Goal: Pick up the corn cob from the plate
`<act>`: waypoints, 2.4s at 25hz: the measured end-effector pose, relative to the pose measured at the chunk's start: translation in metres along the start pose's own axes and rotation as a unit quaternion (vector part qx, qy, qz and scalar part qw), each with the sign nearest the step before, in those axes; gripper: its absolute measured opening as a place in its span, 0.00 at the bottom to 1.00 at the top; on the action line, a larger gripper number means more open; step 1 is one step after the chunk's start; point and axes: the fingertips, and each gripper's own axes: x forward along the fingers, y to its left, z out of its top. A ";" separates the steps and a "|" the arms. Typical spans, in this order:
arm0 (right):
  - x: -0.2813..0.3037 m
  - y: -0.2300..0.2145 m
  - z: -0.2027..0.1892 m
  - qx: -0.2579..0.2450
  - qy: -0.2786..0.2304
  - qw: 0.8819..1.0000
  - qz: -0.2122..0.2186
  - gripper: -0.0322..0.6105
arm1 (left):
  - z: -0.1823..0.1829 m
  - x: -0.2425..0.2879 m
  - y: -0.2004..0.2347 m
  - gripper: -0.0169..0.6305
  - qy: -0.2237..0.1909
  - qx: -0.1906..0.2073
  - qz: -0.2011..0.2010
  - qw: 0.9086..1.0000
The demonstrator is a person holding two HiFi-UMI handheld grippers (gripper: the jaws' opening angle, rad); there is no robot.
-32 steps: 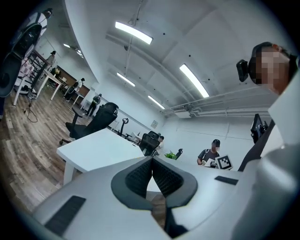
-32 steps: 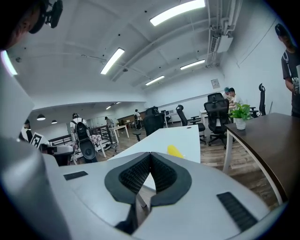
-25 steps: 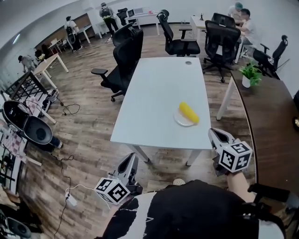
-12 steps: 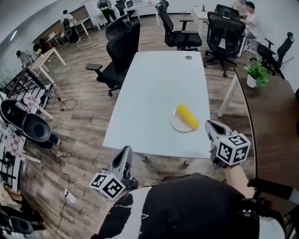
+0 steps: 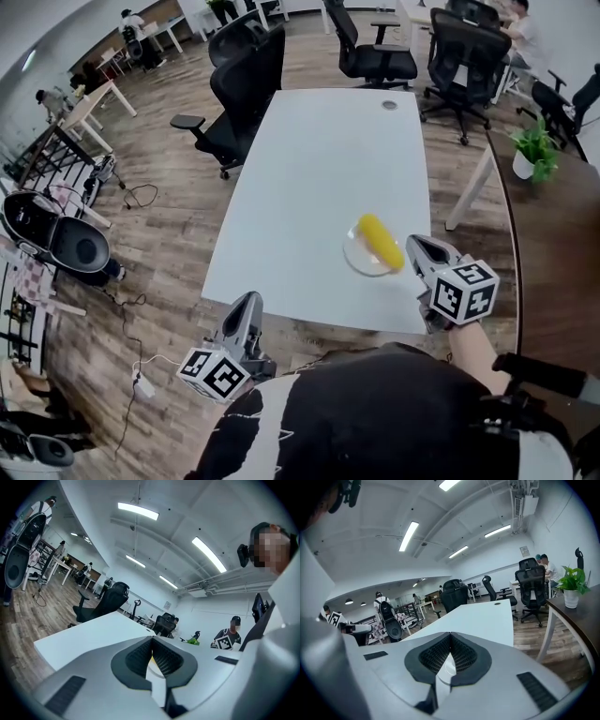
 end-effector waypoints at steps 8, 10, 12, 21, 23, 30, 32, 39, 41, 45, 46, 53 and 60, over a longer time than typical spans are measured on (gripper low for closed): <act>0.032 -0.012 -0.010 0.009 0.023 1.000 0.017 0.07 | -0.012 0.012 0.014 0.05 0.011 -0.013 0.026 1.000; 0.040 -0.014 -0.012 0.010 0.027 0.999 0.021 0.07 | -0.014 0.013 0.017 0.05 0.013 -0.016 0.031 0.999; 0.047 -0.016 -0.013 0.011 0.032 0.999 0.023 0.07 | -0.015 0.015 0.019 0.05 0.015 -0.020 0.036 0.999; 0.076 -0.023 -0.027 0.017 0.051 0.998 0.030 0.07 | -0.026 0.004 0.031 0.05 0.024 -0.028 0.068 0.997; 0.080 -0.024 -0.031 0.017 0.056 0.998 0.026 0.07 | -0.027 0.001 0.033 0.05 0.026 -0.029 0.075 0.996; 0.093 -0.034 -0.040 0.019 0.070 0.997 0.017 0.07 | -0.036 0.000 0.039 0.05 0.036 -0.031 0.087 0.995; 0.094 -0.035 -0.042 0.022 0.073 0.997 0.019 0.07 | -0.036 0.000 0.040 0.05 0.037 -0.030 0.090 0.995; 0.099 -0.036 -0.043 0.017 0.081 0.996 0.025 0.07 | -0.035 0.002 0.037 0.05 0.038 -0.030 0.092 0.995; 0.100 -0.035 -0.044 0.007 0.084 0.996 0.027 0.08 | -0.037 0.000 0.036 0.05 0.040 -0.032 0.093 0.994; 0.102 -0.031 -0.045 -0.016 0.091 0.995 0.031 0.08 | -0.040 -0.005 0.037 0.05 0.040 -0.034 0.099 0.994; 0.104 -0.031 -0.046 -0.016 0.091 0.995 0.031 0.08 | -0.040 -0.004 0.039 0.05 0.039 -0.034 0.100 0.994; 0.106 -0.030 -0.048 -0.018 0.101 0.994 0.041 0.15 | -0.042 0.004 0.038 0.05 0.033 -0.035 0.095 0.994; 0.109 -0.028 -0.051 -0.028 0.125 0.991 0.048 0.22 | -0.038 0.003 0.037 0.05 0.030 -0.032 0.096 0.994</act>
